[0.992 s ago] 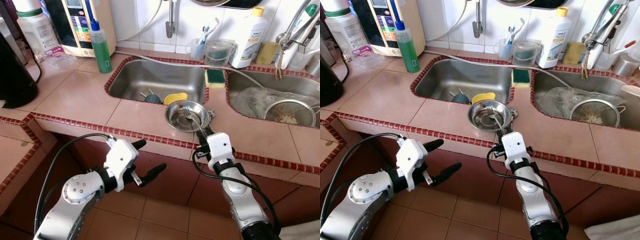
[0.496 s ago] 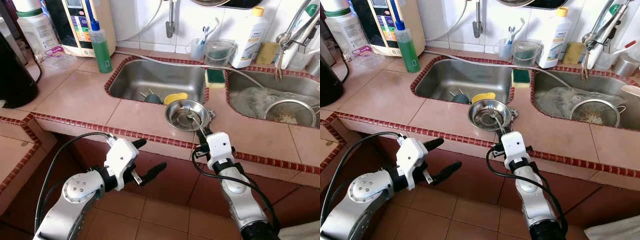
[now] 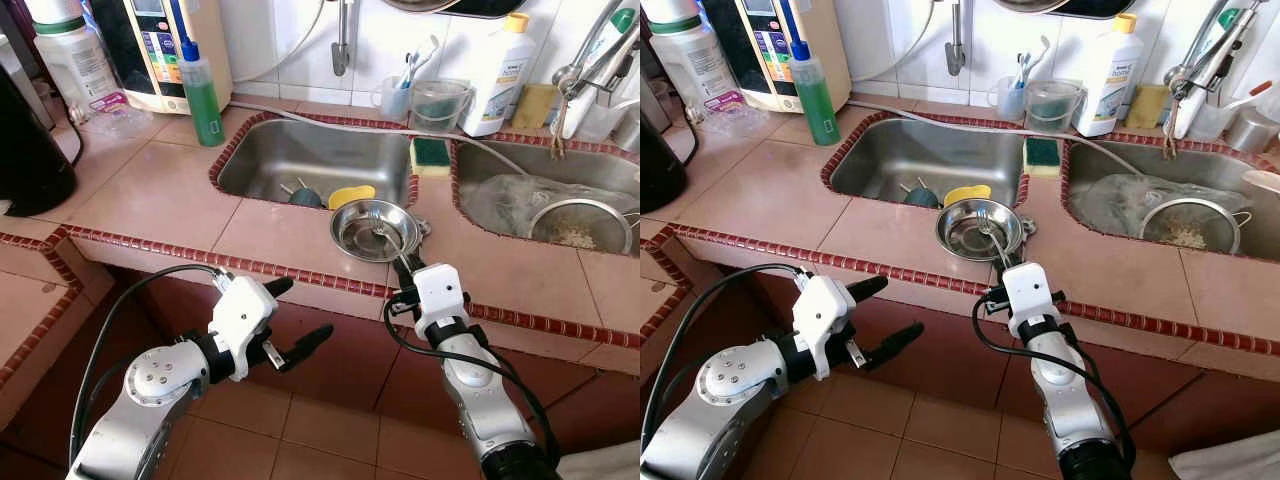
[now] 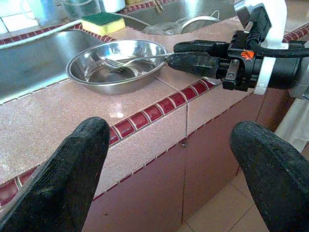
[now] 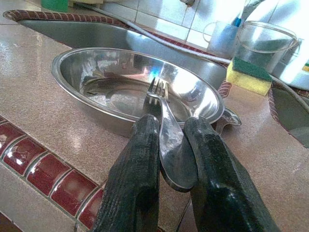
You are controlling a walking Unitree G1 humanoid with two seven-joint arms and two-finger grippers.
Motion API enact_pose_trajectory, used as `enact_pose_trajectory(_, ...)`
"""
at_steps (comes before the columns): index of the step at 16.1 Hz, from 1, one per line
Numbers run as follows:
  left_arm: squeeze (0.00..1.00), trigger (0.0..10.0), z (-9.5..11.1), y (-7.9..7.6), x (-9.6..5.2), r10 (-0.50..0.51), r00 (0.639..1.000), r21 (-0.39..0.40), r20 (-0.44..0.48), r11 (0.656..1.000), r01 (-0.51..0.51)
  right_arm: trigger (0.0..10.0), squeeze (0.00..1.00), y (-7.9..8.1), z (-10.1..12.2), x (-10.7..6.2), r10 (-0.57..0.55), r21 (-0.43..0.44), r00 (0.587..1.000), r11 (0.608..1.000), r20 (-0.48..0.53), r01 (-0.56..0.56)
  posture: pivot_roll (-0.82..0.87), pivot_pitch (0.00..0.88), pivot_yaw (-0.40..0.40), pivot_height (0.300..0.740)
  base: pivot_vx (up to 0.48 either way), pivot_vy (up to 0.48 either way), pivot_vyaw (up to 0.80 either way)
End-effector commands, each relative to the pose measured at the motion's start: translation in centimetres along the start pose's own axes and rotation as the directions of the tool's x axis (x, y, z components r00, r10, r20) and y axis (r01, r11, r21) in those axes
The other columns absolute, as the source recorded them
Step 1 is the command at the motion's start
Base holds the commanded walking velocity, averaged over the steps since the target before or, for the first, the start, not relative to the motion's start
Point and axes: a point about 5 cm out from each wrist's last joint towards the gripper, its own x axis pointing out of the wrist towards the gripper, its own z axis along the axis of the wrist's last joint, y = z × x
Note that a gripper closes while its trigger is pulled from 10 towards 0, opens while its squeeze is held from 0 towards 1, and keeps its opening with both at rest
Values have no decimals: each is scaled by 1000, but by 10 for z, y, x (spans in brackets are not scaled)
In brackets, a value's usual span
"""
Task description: Kitchen organization
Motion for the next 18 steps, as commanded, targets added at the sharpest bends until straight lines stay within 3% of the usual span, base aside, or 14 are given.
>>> enact_pose_trajectory(1,0,10000,4,0,-1,1,1000,27,2,1000,-1,0,0,0,3,2,-9,7,1000,1000,15,9,-85,62,38,740,0,0,0)
enact_pose_trajectory(9,0,10000,4,0,-1,1,1000,27,2,1000,-1,0,0,0,3,2,-9,7,1000,1000,15,9,-85,62,38,740,0,0,0)
enact_pose_trajectory(10,0,10000,5,4,-1,9,1000,32,5,999,-9,10000,0,-2,27,4,-11,113,987,994,161,-7,-88,62,37,740,0,0,0)
enact_pose_trajectory(12,0,10000,5,5,-1,12,1000,34,6,999,-12,10000,0,-3,36,5,-17,147,977,989,214,-15,-88,61,37,740,0,0,0)
enact_pose_trajectory(18,0,10000,8,9,0,30,999,15,25,999,-31,10000,0,-7,43,6,-35,173,968,985,247,-9,-87,57,40,740,0,0,0)
